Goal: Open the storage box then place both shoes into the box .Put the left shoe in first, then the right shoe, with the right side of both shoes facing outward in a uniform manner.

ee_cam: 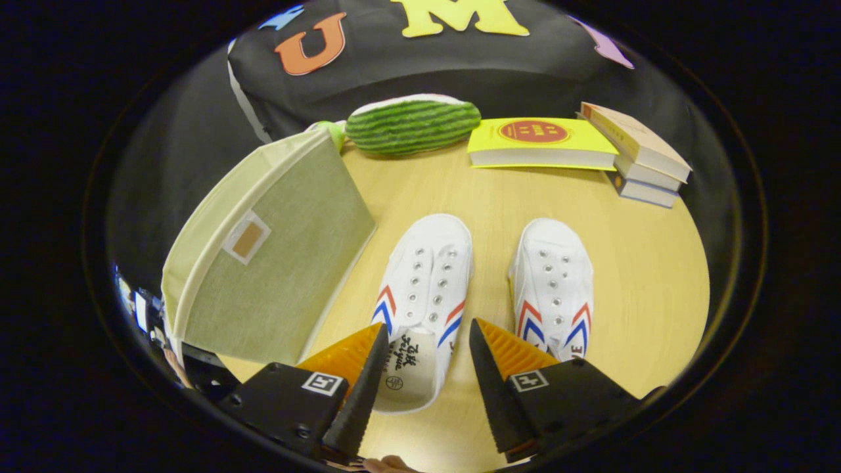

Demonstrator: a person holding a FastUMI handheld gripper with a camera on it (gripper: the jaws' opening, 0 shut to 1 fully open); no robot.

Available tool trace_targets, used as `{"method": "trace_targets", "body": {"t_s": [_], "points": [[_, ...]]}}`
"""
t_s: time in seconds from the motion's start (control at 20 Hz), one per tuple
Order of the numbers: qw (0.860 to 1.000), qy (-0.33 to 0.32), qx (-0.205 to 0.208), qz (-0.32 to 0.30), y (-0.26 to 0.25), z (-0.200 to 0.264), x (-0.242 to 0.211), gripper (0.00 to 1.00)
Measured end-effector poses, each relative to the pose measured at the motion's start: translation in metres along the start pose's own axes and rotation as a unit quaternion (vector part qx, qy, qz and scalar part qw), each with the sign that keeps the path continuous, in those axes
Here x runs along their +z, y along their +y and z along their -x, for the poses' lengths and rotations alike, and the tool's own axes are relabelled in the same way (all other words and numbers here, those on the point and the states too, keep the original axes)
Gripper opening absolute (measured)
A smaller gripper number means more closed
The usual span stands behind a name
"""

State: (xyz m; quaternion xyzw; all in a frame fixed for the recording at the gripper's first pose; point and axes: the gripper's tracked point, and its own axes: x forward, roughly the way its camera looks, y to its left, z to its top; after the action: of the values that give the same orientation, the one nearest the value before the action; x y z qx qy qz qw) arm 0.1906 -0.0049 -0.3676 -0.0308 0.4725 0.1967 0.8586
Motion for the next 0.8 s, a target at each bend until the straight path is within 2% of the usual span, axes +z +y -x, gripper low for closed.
{"method": "trace_targets", "body": {"t_s": [0.1,0.15,0.25,0.3,0.35,0.45,0.55,0.65,0.8], "points": [[0.999,0.037,-0.029,0.019,-0.011,-0.009,-0.016,0.58],[0.997,0.053,-0.053,0.024,-0.019,-0.013,-0.021,0.53],[0.998,0.045,-0.047,0.02,-0.011,-0.021,-0.013,0.37],[0.998,0.034,-0.052,0.024,-0.011,-0.027,-0.008,0.25],[0.997,0.032,-0.059,0.024,-0.011,-0.024,-0.008,0.18],[0.998,0.027,-0.059,0.008,-0.009,-0.024,-0.008,0.12],[0.999,0.017,-0.029,-0.031,-0.002,-0.018,-0.002,0.06],[0.997,0.005,0.01,-0.076,0.014,-0.006,0.009,0.06],[0.992,0.003,0.033,-0.121,0.024,0.011,0.018,0.06]]}}
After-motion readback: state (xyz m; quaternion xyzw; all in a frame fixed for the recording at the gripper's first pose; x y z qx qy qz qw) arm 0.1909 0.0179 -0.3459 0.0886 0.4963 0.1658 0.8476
